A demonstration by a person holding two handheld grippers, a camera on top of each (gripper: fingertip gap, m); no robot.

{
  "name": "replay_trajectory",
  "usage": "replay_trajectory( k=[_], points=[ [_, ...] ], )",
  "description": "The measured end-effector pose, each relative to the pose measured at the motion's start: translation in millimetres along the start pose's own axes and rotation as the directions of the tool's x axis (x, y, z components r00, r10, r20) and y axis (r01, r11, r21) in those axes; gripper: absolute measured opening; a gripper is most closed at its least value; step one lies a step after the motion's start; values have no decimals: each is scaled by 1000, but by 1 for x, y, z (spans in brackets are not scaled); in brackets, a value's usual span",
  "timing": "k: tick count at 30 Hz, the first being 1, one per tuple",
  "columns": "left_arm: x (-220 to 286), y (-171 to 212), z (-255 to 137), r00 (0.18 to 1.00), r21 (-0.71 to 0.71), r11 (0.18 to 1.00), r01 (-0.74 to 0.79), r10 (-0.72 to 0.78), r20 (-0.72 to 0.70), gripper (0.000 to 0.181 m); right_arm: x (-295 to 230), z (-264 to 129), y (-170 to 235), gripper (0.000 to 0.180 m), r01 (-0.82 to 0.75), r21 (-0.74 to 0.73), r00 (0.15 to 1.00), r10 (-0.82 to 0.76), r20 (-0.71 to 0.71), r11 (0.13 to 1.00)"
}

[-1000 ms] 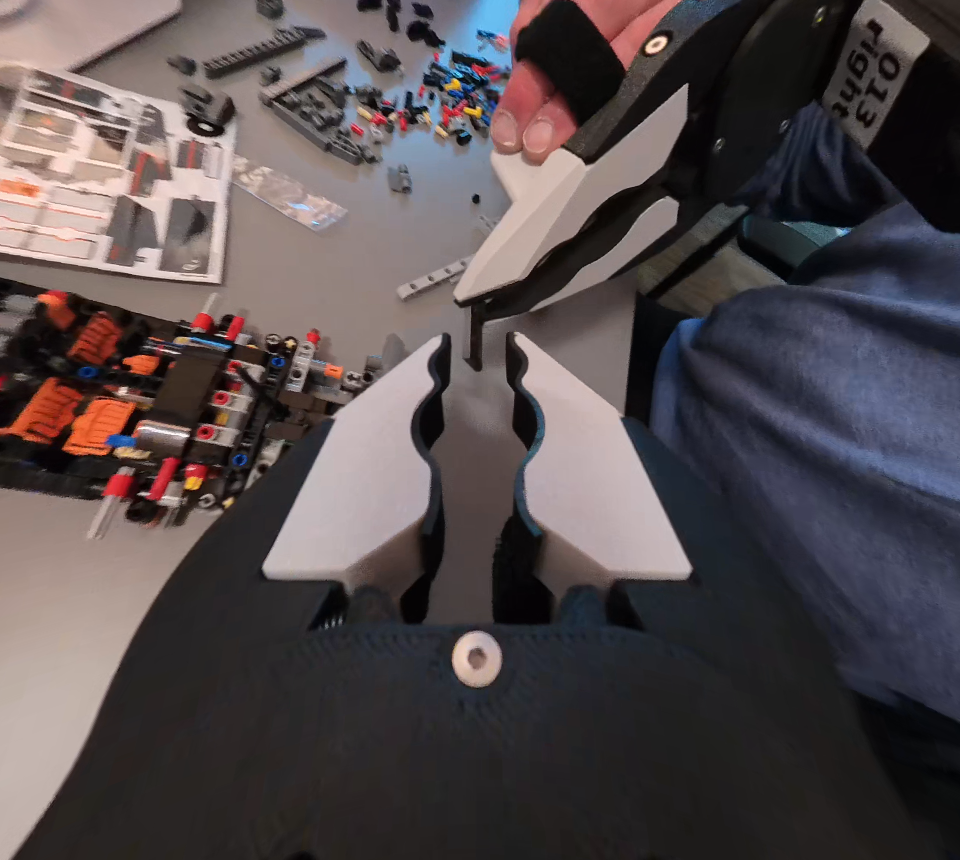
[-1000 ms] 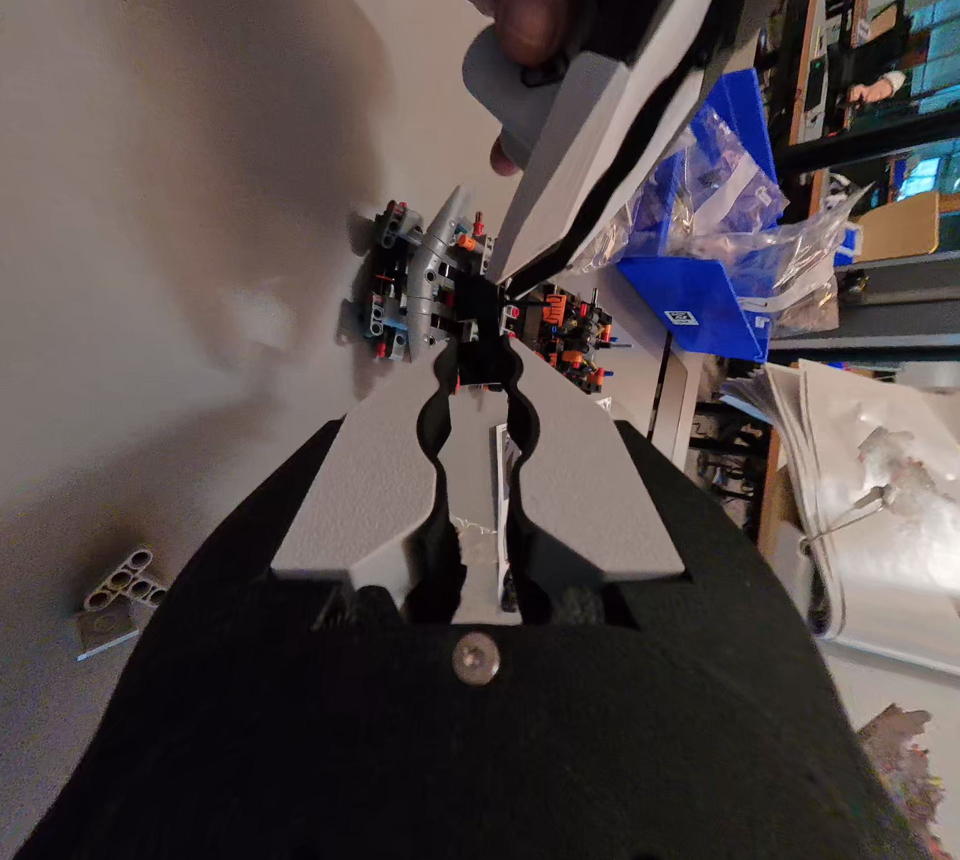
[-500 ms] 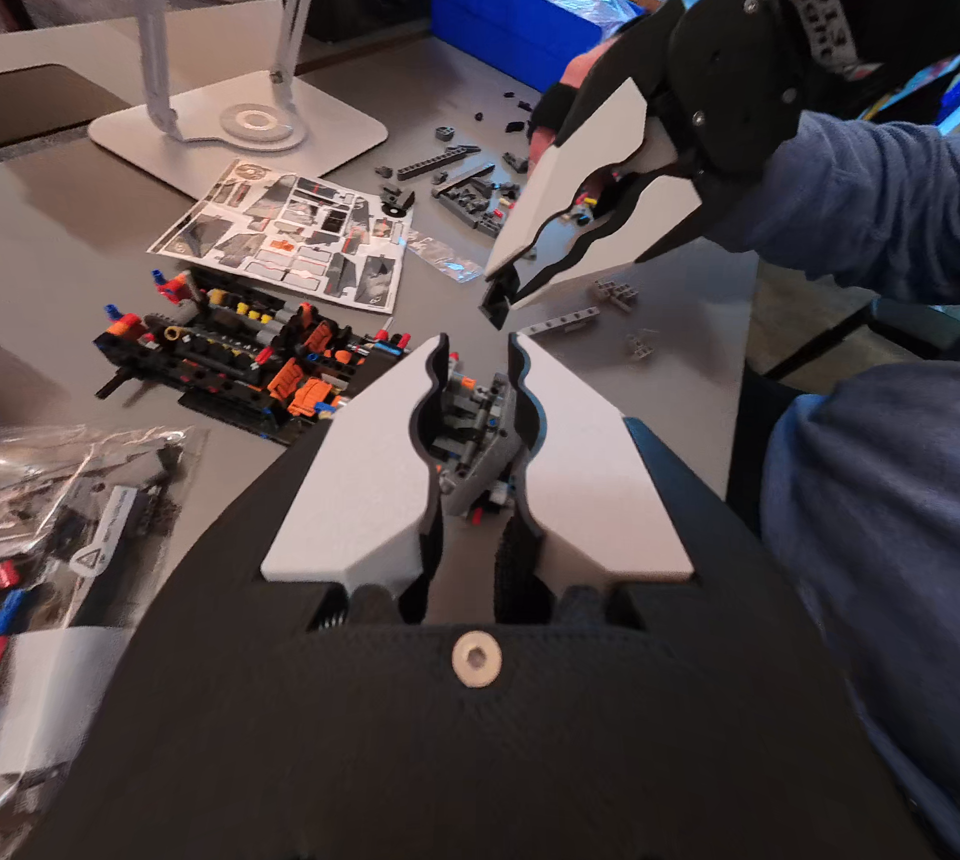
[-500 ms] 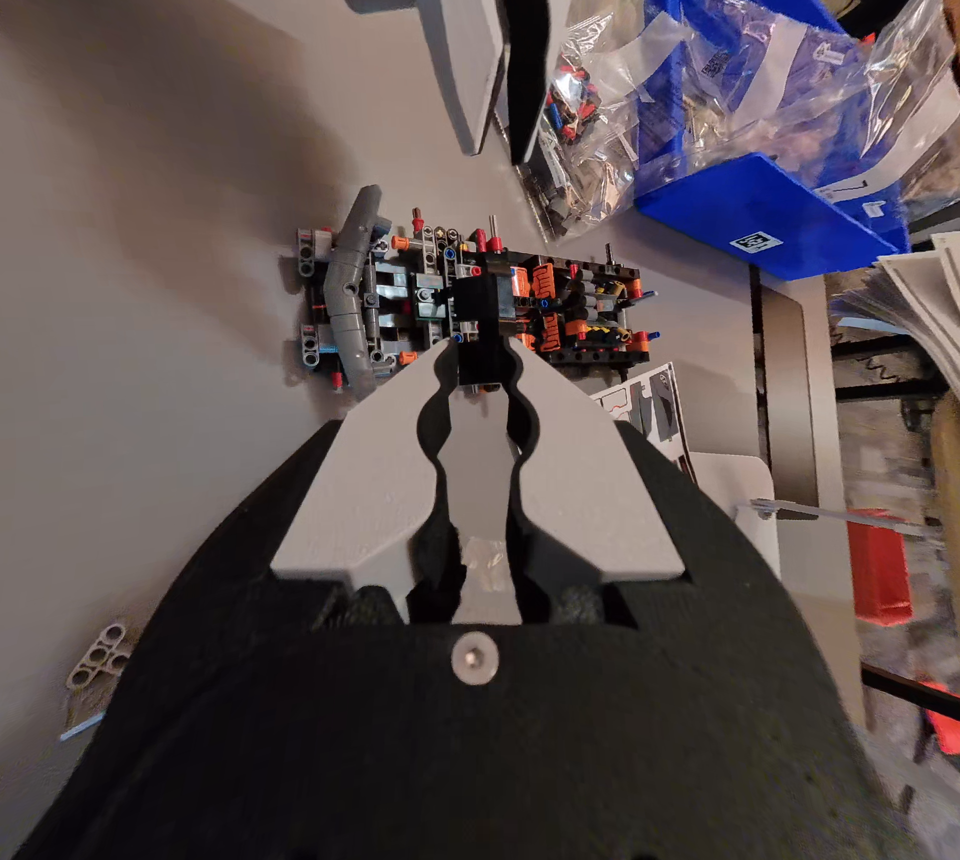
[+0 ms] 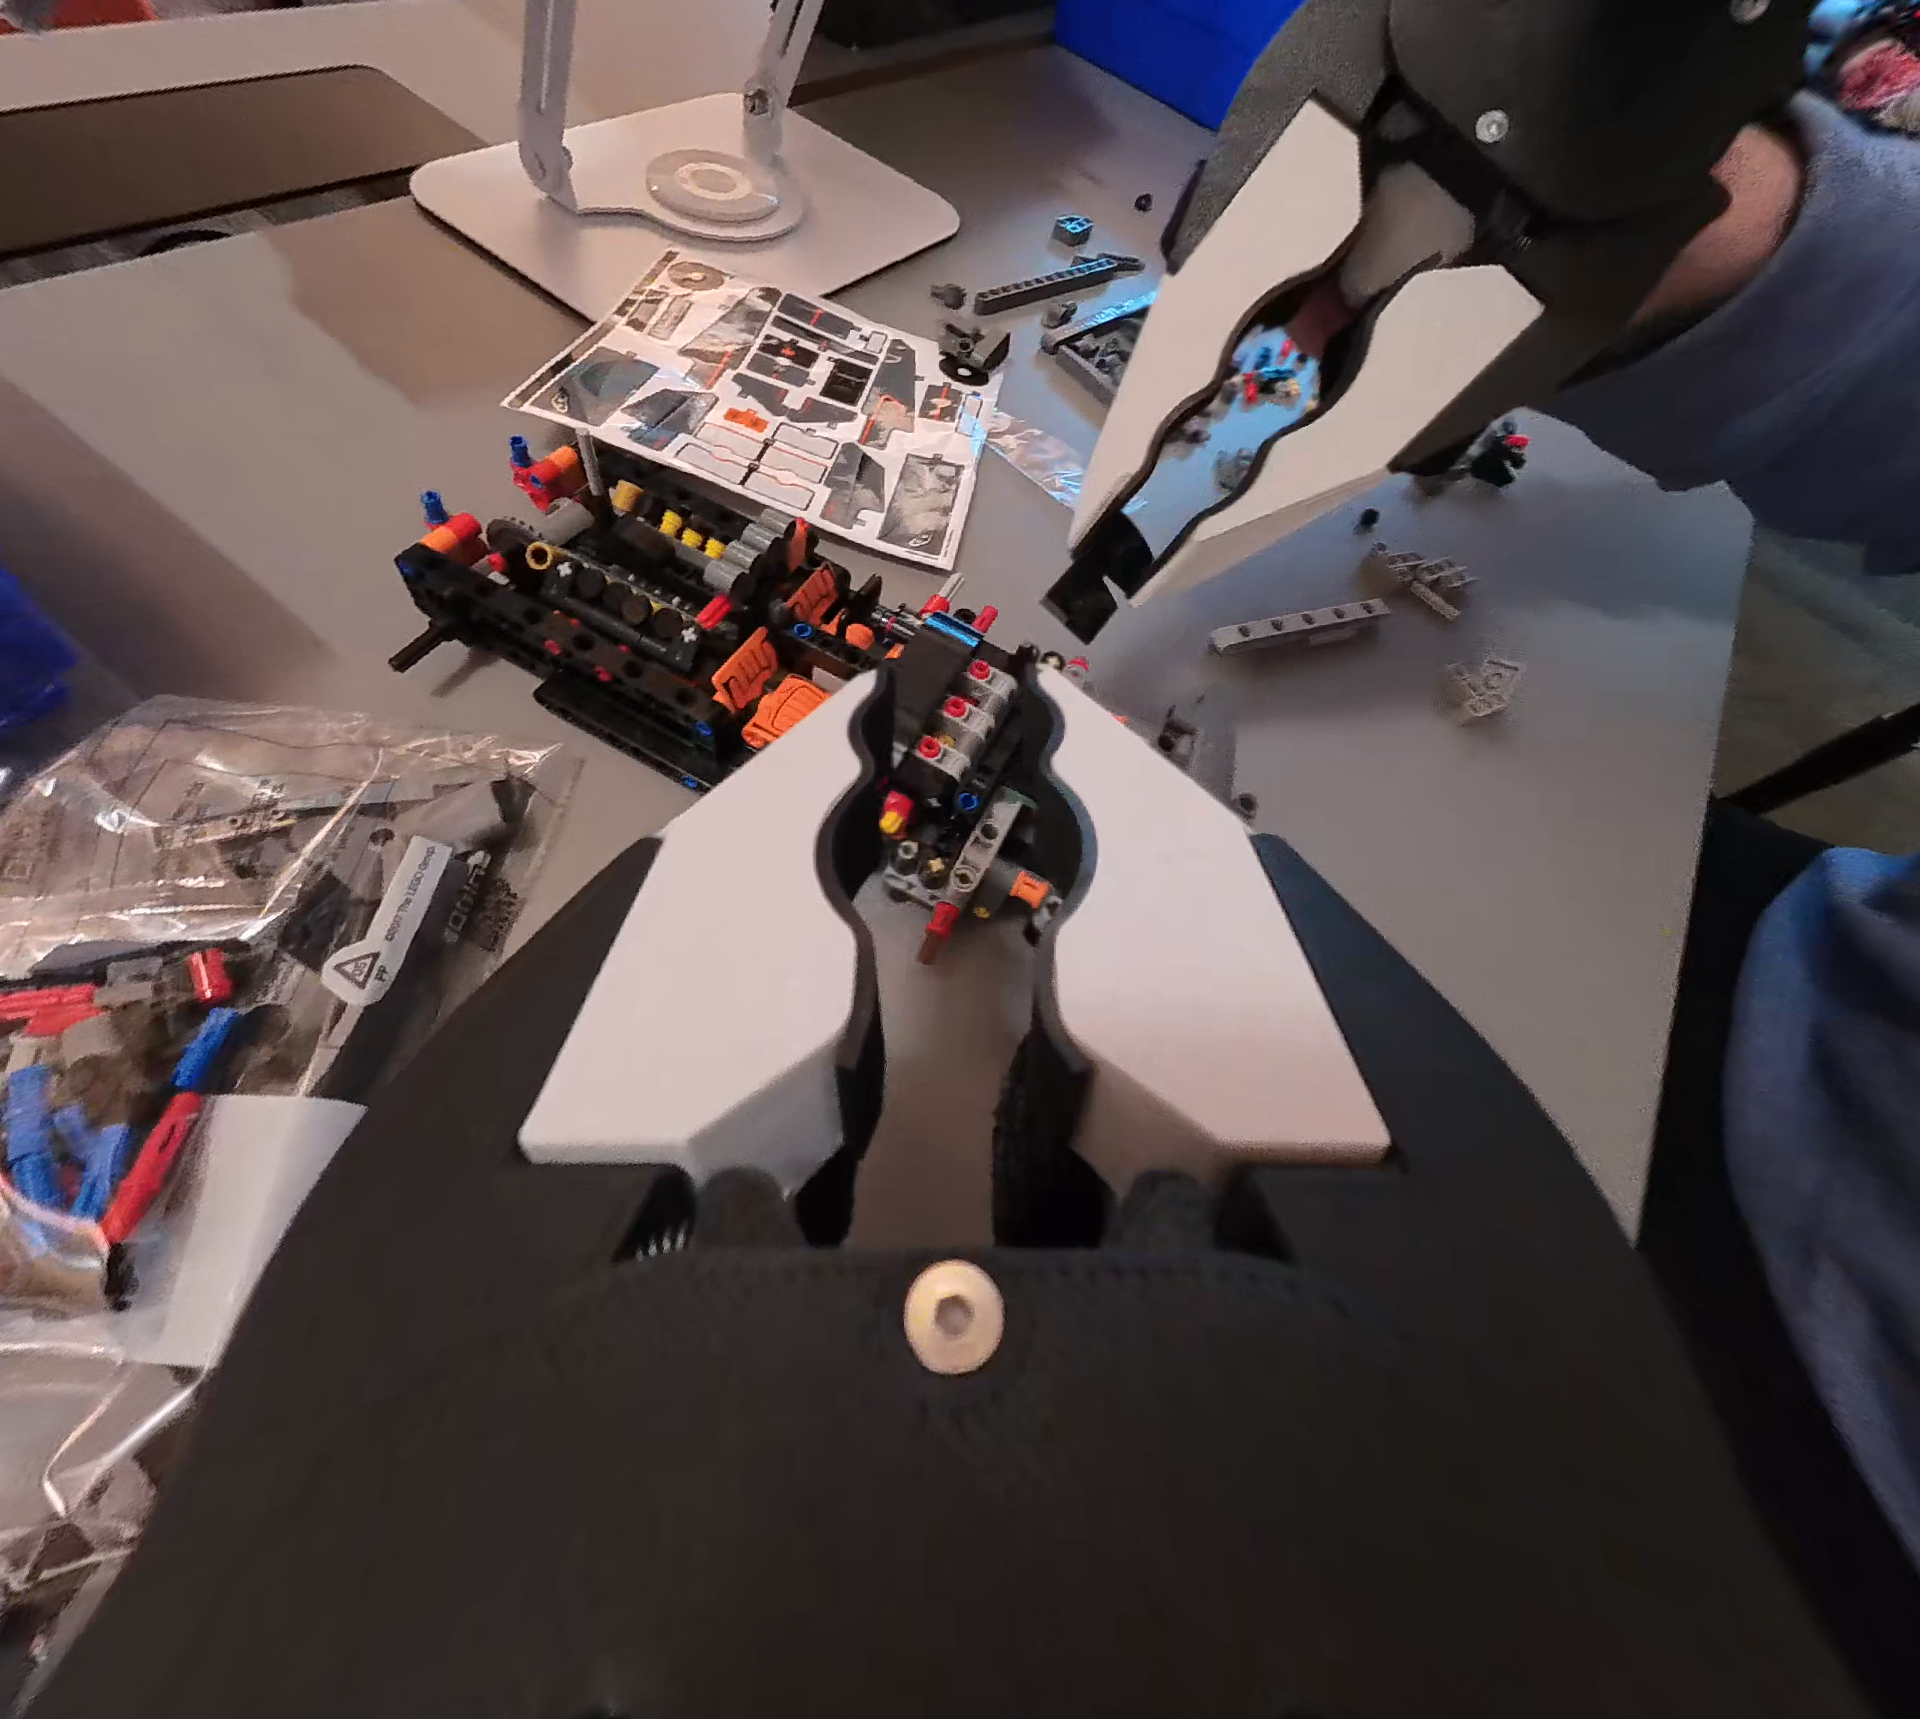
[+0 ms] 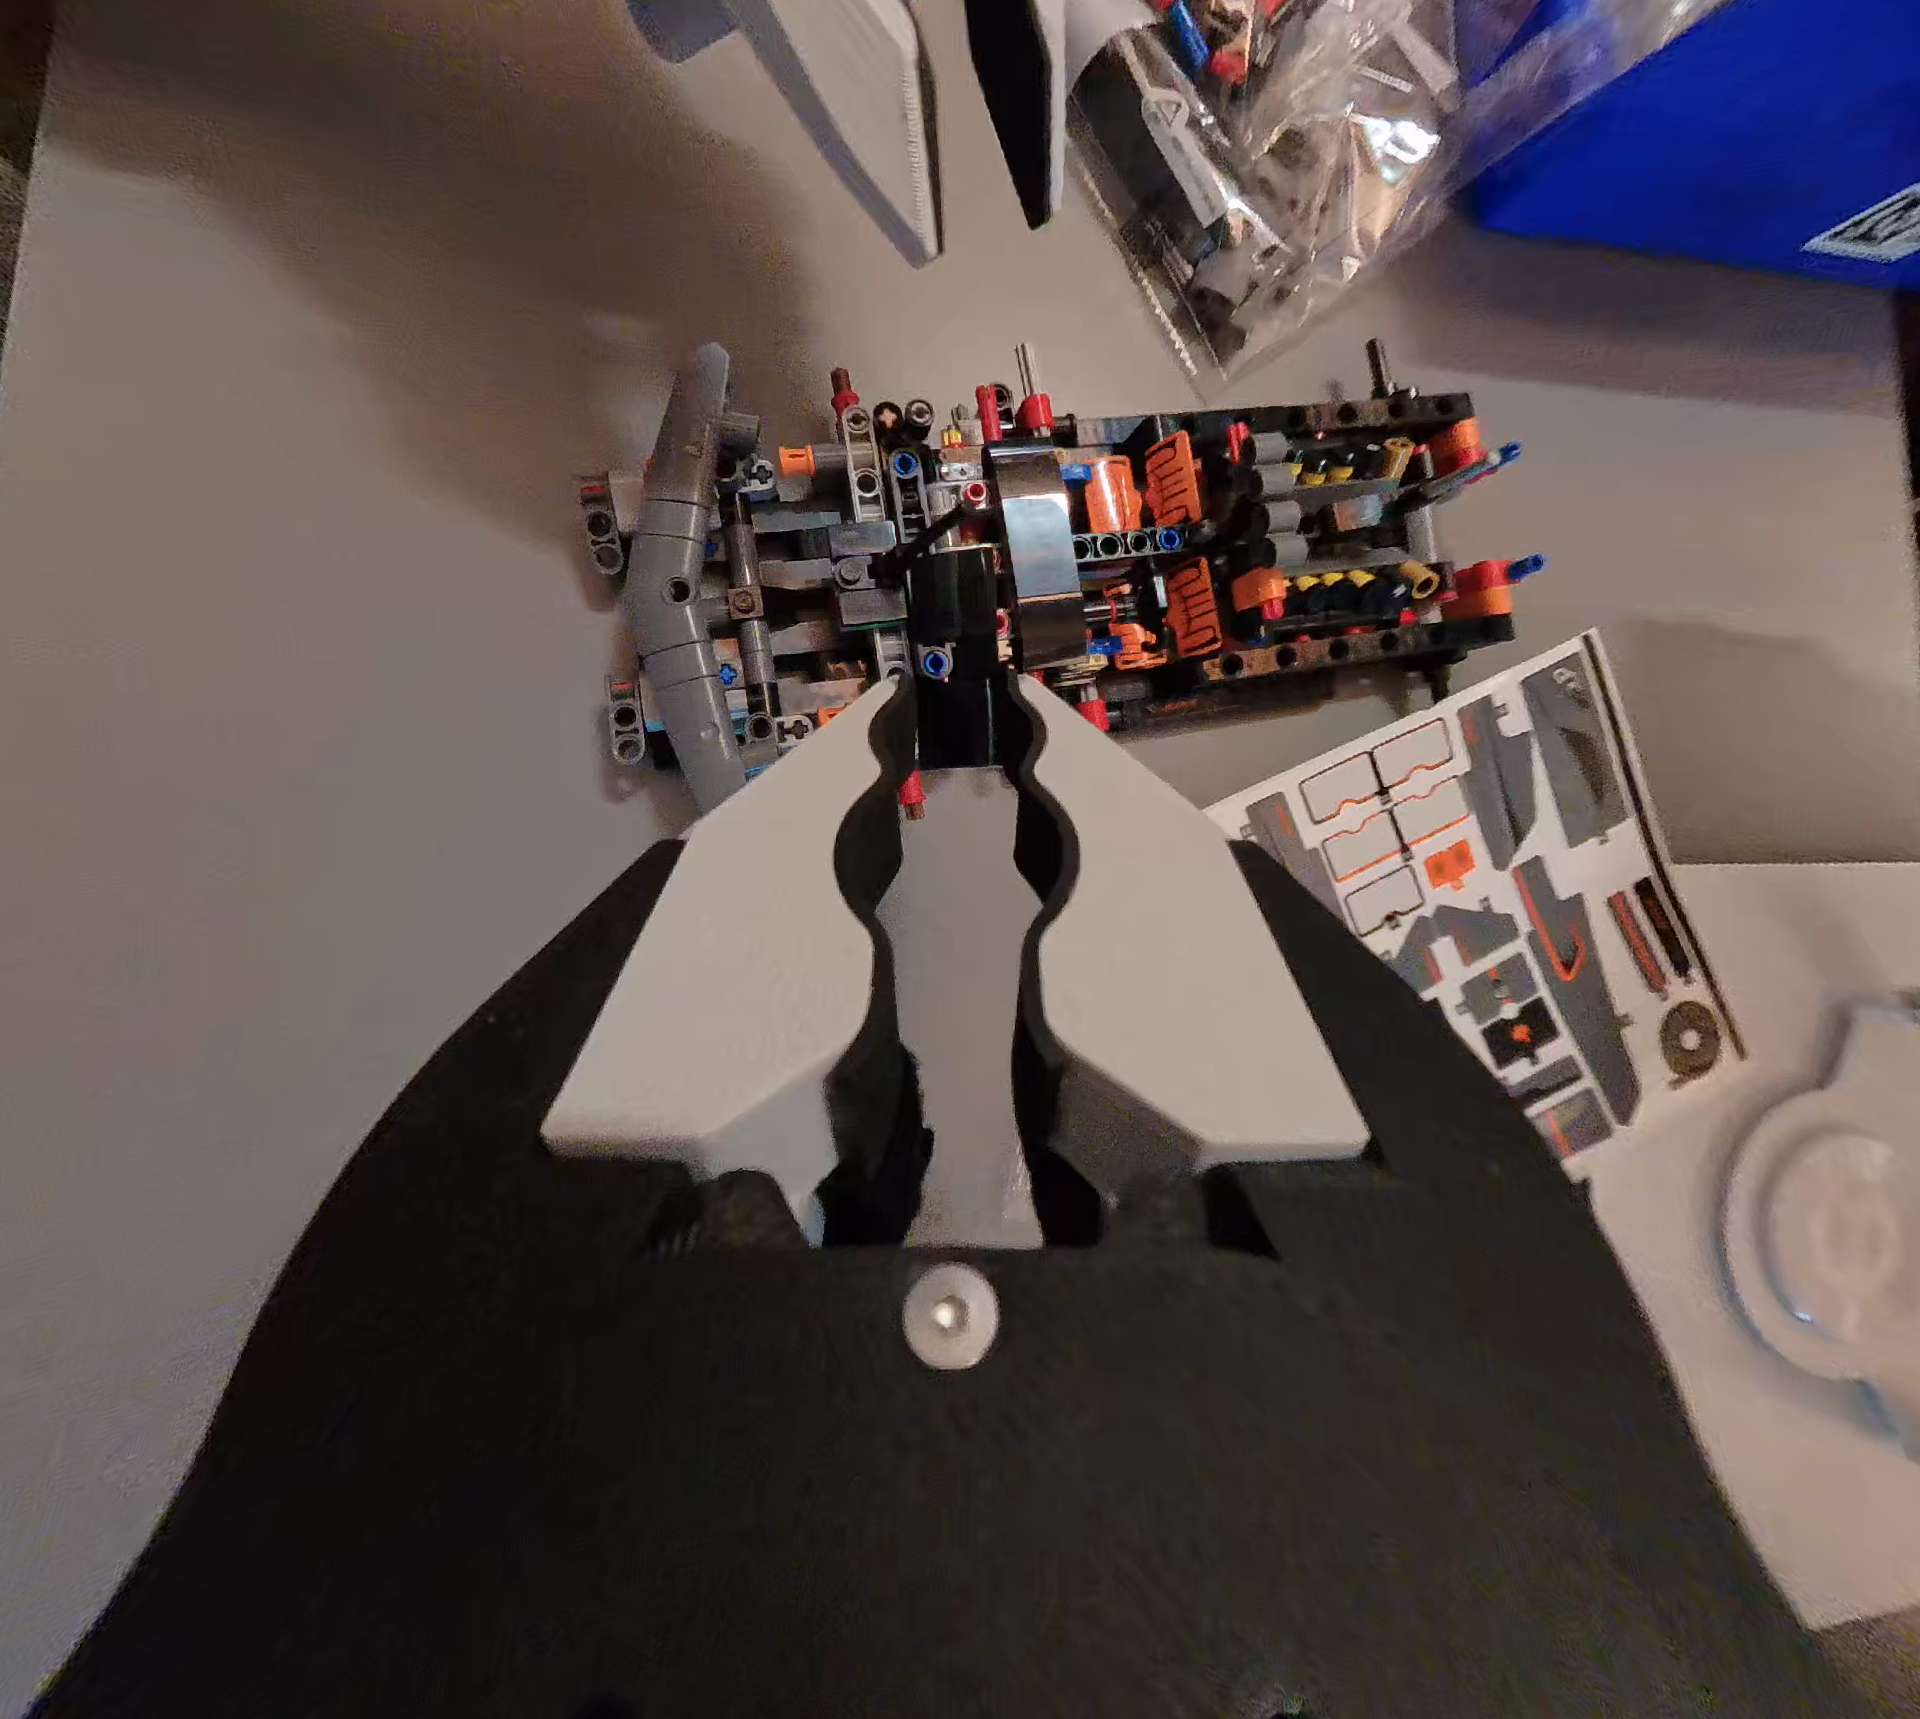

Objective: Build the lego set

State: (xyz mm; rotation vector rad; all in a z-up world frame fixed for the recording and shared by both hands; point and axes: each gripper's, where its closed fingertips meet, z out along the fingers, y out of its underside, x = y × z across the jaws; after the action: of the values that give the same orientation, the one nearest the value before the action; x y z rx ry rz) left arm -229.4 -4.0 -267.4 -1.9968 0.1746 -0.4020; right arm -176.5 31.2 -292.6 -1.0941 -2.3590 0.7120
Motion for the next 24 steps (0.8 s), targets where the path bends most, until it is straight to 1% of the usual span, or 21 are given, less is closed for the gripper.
replay_trajectory(
  k=[2,6,12,15,18,21,24],
  points=[
    [-6,1,0,999,-2,1000,-5,5,34,23,0,5,3,13,-44,-31,998,45,51,999],
    [-13,2,0,997,5,1000,-16,15,74,24,1,13,1,13,-76,-74,992,83,92,994],
    [-9,15,9,985,-76,987,-141,148,91,21,4,23,4,13,-93,-131,988,108,109,987],
    [-11,23,13,985,-104,985,-136,146,97,21,7,20,2,13,-108,-123,985,122,118,986],
    [-11,26,19,989,-93,990,-109,117,86,21,7,24,2,13,-90,-148,987,108,120,985],
    [-18,29,23,987,-108,989,-97,110,120,22,4,32,0,12,-66,-174,987,90,132,983],
    [-18,27,23,988,-87,992,-88,98,123,25,4,36,-6,12,-65,-178,984,93,155,982]
  ],
)
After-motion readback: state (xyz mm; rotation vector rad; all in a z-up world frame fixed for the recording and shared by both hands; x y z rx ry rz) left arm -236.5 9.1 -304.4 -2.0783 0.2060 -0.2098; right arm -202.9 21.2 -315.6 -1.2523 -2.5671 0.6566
